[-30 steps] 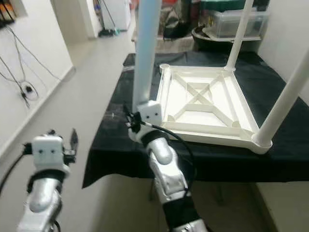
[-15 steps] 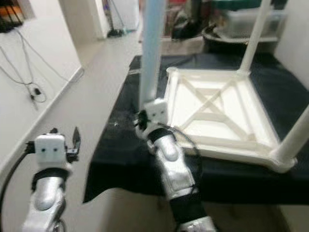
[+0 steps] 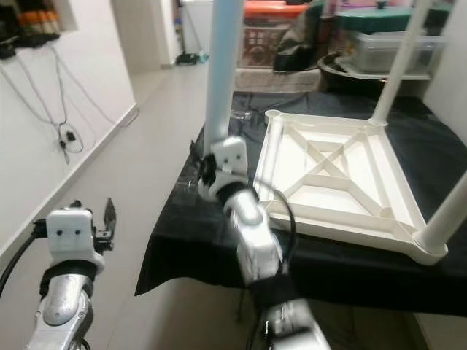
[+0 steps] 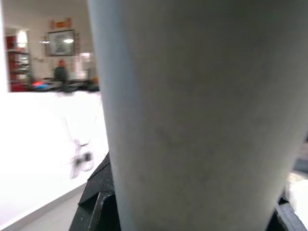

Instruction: Building children table

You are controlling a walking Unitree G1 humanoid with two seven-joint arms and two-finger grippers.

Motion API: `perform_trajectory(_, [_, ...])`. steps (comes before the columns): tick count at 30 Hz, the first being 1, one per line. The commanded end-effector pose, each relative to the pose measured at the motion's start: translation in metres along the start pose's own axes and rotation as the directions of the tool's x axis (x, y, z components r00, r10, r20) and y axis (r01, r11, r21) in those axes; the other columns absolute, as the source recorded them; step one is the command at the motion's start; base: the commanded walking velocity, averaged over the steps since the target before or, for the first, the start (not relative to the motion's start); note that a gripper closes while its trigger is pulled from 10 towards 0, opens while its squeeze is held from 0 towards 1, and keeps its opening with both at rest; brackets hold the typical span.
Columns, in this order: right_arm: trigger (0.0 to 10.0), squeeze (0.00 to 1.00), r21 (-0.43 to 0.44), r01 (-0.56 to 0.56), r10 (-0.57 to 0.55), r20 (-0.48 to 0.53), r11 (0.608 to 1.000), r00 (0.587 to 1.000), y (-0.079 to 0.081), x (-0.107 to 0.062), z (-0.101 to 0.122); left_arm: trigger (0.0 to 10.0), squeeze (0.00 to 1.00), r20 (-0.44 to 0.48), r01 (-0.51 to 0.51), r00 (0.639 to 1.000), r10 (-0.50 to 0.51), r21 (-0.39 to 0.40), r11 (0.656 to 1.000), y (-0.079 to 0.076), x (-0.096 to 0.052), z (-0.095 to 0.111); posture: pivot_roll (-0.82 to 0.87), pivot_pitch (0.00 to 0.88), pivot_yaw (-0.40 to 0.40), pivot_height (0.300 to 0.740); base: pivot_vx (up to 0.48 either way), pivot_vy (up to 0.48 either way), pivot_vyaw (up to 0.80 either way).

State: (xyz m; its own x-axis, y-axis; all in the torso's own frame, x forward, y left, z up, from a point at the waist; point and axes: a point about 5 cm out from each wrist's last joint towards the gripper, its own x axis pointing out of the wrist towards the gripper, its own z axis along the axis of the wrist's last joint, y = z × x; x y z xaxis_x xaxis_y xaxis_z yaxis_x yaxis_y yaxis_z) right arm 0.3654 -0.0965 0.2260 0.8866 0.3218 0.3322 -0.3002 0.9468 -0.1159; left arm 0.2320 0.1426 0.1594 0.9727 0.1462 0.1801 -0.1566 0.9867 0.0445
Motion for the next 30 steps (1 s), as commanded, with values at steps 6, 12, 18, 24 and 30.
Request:
perform_trajectory(6, [10.0,0.0,-0.06,0.018,-0.022,-0.065,0.998,0.998,-0.034,0.027,0.004,10.0,0.0,-0.029,0.133,0.99,-0.134,-0.035,0.99,-0.022,-0.022,0.003,-0.03,0.036,0.025,0.74,0.0,0.0,0.0])
perform_trajectory(12, [10.0,0.0,-0.025,-0.085,0.081,-0.11,0.996,0.991,-0.047,0.031,0.007,10.0,0.0,-0.054,0.186,0.981,-0.189,-0.057,0.981,-0.029,-0.036,0.004,0.0,0.117,0.026,0.74,0.0,0.0,0.0])
perform_trajectory(18, [10.0,0.0,0.065,-0.377,0.382,-0.147,0.924,0.912,-0.064,0.026,0.014,10.0,0.0,-0.093,0.278,0.954,-0.285,-0.078,0.957,-0.035,-0.059,0.006,0.01,0.19,0.033,0.74,0.0,0.0,0.0])
perform_trajectory(24, [10.0,0.0,0.091,-0.438,0.447,-0.144,0.895,0.883,-0.067,0.024,0.016,10.0,0.0,-0.101,0.288,0.95,-0.296,-0.082,0.954,-0.036,-0.062,0.007,0.02,0.195,0.035,0.74,0.0,0.0,0.0])
perform_trajectory(30, [10.0,0.0,0.23,-0.616,0.653,-0.15,0.753,0.742,-0.099,0.005,0.027,10.0,0.0,-0.155,0.276,0.945,-0.289,-0.101,0.956,-0.035,-0.077,0.008,0.04,0.242,0.051,0.74,0.0,0.0,0.0])
